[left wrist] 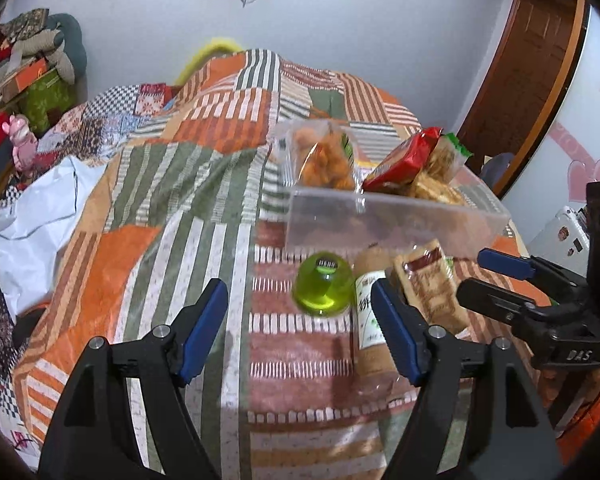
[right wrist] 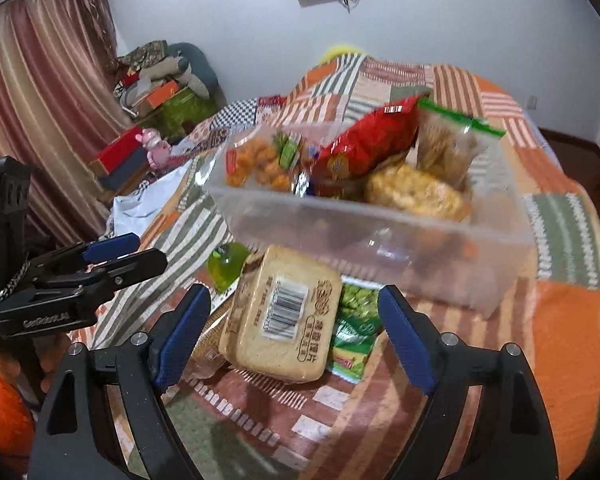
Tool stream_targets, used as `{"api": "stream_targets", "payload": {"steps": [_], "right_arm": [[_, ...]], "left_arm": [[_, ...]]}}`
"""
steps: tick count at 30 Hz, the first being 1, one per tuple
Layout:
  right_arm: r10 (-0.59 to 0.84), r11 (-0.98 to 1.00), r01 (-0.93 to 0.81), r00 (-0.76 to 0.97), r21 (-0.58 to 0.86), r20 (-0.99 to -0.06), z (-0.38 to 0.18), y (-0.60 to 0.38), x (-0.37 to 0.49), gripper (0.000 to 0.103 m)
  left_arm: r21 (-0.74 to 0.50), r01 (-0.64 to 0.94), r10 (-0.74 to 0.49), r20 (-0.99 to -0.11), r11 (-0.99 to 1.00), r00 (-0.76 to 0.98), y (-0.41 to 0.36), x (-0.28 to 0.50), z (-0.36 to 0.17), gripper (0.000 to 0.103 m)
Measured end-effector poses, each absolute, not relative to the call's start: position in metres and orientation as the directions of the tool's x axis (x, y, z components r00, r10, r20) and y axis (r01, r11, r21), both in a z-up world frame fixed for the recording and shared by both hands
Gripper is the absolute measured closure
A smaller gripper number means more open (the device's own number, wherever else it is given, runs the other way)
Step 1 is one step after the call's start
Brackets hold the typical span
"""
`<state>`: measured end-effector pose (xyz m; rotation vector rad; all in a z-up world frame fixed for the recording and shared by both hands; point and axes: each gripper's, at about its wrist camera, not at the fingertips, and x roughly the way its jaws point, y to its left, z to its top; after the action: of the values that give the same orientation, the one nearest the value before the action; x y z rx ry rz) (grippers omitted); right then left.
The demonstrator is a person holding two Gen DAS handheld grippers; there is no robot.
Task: Organize snacks
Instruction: 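Grasp the tall cracker roll with the left tool while the right grasps the bread-slice pack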
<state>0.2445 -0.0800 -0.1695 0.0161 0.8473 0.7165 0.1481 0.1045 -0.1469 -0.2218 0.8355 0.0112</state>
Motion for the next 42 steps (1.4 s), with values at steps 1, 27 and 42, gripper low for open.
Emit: {"api": "stream_targets", "payload": {"steps": [1, 27, 42], "right_arm": [[0.583, 0.769, -0.570, 0.439, 0.290, -0.684, -0.173, -0.078, 0.246, 0.019], [0.594, 0.772, -0.539, 0.424, 0.336, -0.683, -0.174, -0.097, 0.238, 0.051], [0.584, 0.796, -0.494, 0.476, 0.349, -0.658, -0.168, -0.130, 0.235, 0.051]], "left_arm": [[-0.198, -0.098, -0.082, -0.739, 0.975, 0.668, 0.105, 0.147, -0.150, 0.029], [-0.246, 0.032, -0.217, -0.777, 0.969, 0.591, 0.052, 0.166, -0.177, 0.029], [-0.271, -0.015, -0.218, -0.806, 0.962, 0.550, 0.042, 0.188, -0.201, 0.067]]}}
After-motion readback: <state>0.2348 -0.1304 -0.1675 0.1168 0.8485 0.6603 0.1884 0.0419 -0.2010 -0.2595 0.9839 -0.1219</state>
